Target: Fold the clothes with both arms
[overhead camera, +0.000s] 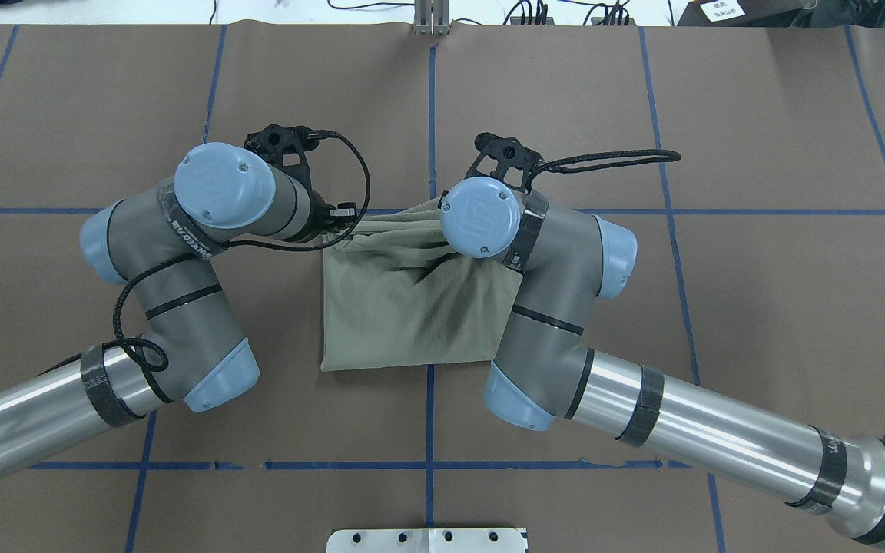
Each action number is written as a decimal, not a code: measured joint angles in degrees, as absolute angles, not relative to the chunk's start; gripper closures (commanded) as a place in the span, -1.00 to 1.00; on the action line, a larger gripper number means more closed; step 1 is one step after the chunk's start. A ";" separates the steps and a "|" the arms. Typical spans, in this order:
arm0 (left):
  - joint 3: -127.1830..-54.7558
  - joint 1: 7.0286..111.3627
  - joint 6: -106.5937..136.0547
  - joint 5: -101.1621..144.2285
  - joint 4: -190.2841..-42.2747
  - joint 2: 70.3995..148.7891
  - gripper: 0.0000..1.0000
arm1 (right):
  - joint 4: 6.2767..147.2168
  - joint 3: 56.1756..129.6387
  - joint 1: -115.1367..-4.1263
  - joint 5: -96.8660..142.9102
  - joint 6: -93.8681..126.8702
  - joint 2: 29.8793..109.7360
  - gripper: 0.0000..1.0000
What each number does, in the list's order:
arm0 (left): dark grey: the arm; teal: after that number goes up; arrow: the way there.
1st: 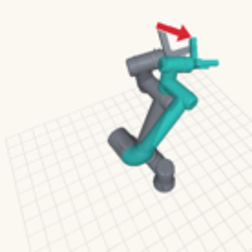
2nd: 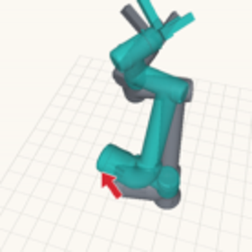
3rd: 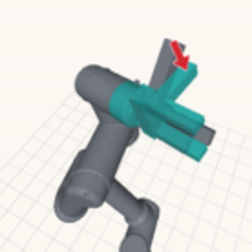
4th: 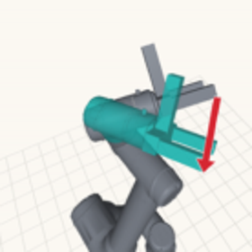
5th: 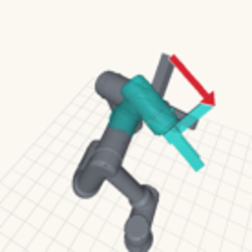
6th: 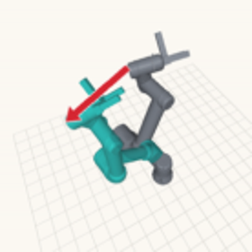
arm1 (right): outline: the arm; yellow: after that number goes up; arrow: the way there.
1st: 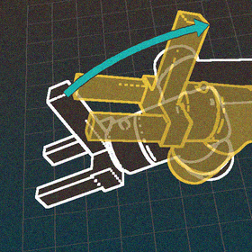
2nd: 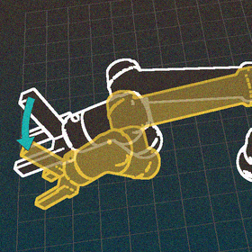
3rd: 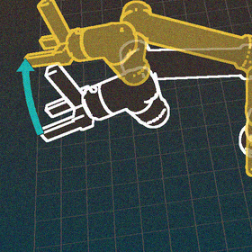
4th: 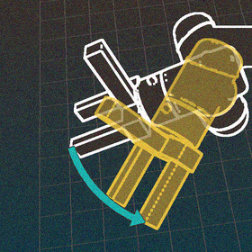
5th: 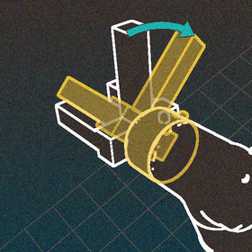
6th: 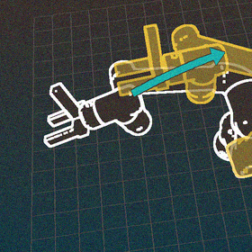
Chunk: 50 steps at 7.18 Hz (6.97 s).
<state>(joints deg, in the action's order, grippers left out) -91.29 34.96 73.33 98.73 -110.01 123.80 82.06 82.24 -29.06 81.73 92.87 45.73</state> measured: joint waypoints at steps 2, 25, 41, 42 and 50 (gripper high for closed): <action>-94.44 37.44 66.51 100.84 -109.72 122.89 -1.00 | 80.25 80.73 -30.48 83.98 88.38 44.33 -1.00; -85.30 35.53 75.95 99.47 -114.16 126.75 -0.32 | 78.69 85.88 -45.75 107.32 59.46 49.20 -1.00; -105.92 49.94 40.89 107.15 -101.59 110.53 -1.00 | 79.61 87.37 -57.37 119.61 37.80 59.64 -1.00; -109.02 55.73 30.78 110.63 -100.33 105.33 -1.00 | 79.63 88.21 -63.22 124.61 29.04 64.00 -1.00; -101.02 91.39 -7.50 127.55 -93.04 87.68 -1.00 | 95.86 103.55 -86.57 131.39 6.90 92.62 -1.00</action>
